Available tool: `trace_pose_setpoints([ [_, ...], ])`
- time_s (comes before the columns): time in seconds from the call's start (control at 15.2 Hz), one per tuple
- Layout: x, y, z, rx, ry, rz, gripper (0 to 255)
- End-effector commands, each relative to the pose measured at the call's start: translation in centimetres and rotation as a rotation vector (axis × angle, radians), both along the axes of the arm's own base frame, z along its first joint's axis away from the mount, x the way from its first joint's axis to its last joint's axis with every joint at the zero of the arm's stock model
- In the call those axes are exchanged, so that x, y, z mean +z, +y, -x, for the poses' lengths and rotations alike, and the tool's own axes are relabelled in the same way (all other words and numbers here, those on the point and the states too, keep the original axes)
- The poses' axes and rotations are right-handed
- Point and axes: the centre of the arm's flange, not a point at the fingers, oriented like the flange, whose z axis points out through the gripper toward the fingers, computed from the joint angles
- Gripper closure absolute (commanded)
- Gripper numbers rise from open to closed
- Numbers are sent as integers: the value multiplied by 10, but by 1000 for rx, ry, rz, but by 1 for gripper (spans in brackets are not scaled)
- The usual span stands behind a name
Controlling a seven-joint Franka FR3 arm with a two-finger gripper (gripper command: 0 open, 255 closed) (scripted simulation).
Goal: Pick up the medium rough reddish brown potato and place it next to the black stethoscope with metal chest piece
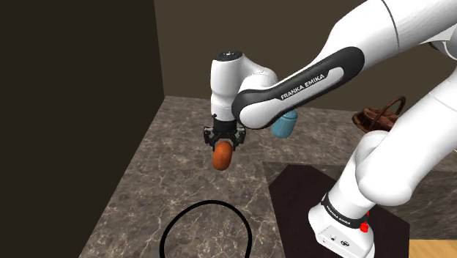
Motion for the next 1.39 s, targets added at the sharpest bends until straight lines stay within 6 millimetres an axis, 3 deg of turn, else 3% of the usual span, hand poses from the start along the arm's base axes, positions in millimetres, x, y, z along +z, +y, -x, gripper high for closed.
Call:
trace_pose_setpoints([
  [0.0,0,19,20,-1,0,0,255],
  [0.07,0,33,36,-1,0,0,255],
  [1.32,-101,33,36,-1,0,0,255],
])
